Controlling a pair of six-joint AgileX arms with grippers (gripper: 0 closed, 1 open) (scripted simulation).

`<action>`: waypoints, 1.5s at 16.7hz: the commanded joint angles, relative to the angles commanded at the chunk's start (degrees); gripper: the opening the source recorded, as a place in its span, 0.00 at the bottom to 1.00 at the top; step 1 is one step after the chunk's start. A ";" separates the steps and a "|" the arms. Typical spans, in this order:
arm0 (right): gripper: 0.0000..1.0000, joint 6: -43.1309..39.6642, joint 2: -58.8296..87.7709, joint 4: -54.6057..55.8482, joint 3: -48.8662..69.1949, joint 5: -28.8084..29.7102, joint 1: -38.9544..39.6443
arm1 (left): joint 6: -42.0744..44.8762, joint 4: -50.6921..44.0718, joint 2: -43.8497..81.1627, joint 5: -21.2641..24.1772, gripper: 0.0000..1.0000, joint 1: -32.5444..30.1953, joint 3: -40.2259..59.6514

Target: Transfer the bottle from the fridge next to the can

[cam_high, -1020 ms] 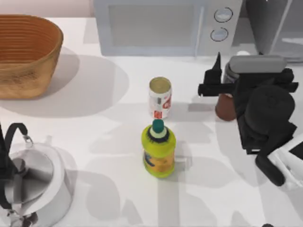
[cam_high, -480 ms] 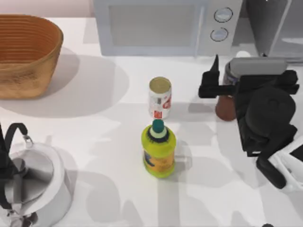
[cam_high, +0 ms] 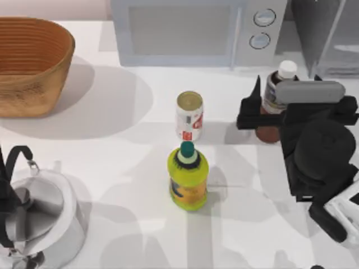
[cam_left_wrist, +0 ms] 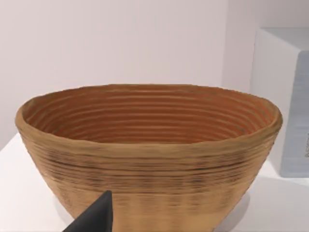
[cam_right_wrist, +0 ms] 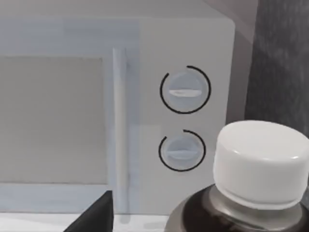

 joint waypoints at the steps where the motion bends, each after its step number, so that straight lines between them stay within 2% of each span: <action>1: 1.00 0.00 0.00 0.00 0.00 0.00 0.00 | 0.00 0.00 0.00 0.00 1.00 0.00 0.00; 5: 1.00 -0.06 -5.97 -3.40 -0.91 -1.94 -1.11 | 0.00 0.00 0.00 0.00 1.00 0.00 0.00; 9: 1.00 -0.07 -21.27 -12.98 -4.32 -6.70 -4.66 | 0.00 0.00 0.00 0.00 1.00 0.00 0.00; 20: 1.00 0.11 -82.90 -57.39 -23.24 -25.65 -24.20 | 0.00 0.00 0.00 0.00 1.00 0.00 0.00; 25: 1.00 -0.02 -104.13 -73.39 -29.50 -32.91 -31.54 | 0.00 0.00 0.00 0.00 1.00 0.00 0.00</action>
